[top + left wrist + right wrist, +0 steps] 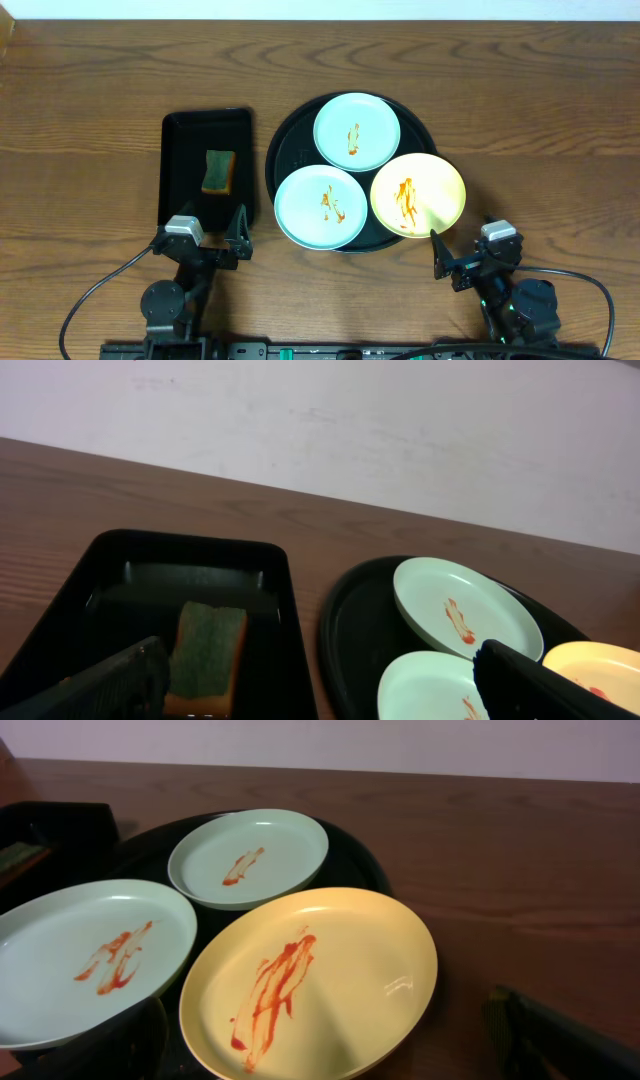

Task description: Clean dirty plates on tray and stack at the side

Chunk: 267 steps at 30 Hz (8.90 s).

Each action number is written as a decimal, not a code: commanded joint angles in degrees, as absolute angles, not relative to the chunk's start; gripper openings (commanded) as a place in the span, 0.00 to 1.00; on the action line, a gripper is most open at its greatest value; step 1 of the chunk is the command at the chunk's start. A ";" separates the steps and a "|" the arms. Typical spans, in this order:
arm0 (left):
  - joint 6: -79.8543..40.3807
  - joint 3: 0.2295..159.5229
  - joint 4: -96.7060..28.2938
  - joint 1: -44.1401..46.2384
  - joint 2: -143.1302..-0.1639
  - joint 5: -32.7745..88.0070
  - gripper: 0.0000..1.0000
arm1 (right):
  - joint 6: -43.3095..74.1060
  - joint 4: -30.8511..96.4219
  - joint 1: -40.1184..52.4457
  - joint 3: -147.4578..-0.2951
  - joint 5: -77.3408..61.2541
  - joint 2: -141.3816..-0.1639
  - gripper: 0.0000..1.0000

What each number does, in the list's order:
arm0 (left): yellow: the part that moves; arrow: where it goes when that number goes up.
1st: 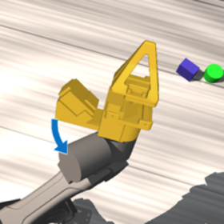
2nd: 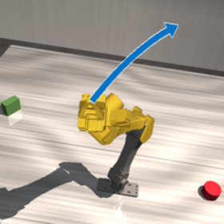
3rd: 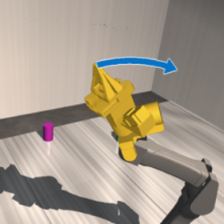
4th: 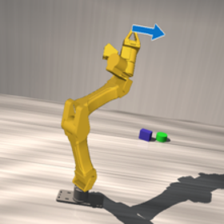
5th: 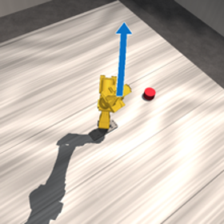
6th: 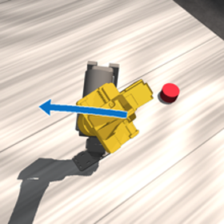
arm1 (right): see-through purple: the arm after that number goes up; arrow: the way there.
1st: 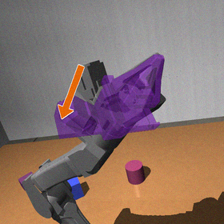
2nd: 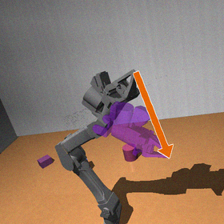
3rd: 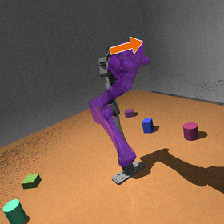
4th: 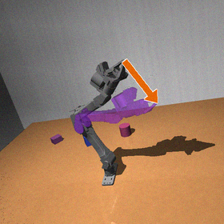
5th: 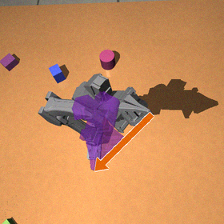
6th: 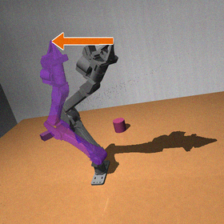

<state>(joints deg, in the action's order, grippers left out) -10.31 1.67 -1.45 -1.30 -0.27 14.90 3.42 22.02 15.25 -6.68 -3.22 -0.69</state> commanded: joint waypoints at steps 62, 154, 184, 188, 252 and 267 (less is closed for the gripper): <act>-7.60 0.23 -4.05 -1.87 -0.23 -1.10 0.98 | 3.11 22.09 15.79 -6.57 -3.49 -1.19 0.99; -6.87 66.17 -33.10 -1.87 -88.44 1.48 0.90 | 12.16 42.59 1.48 -55.07 -3.46 -63.18 0.99; -7.18 63.59 -29.50 -1.80 -104.49 3.42 0.51 | 12.19 42.68 1.48 -55.07 -3.46 -63.18 0.95; -7.18 63.51 -29.19 -1.80 -104.49 3.42 0.44 | 12.19 42.68 1.48 -55.07 -3.49 -63.18 0.95; -11.51 63.40 -29.54 -1.91 -89.38 5.61 0.07 | 9.15 45.06 1.54 -55.02 -5.08 -69.32 0.97; -11.53 63.40 -30.83 -1.91 -79.37 10.22 0.08 | 9.13 44.36 1.54 -55.02 -6.96 -84.88 0.65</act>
<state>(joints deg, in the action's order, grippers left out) -10.76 62.17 -30.85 -1.74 -80.64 7.84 9.41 44.53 1.83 -53.95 -6.57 -83.00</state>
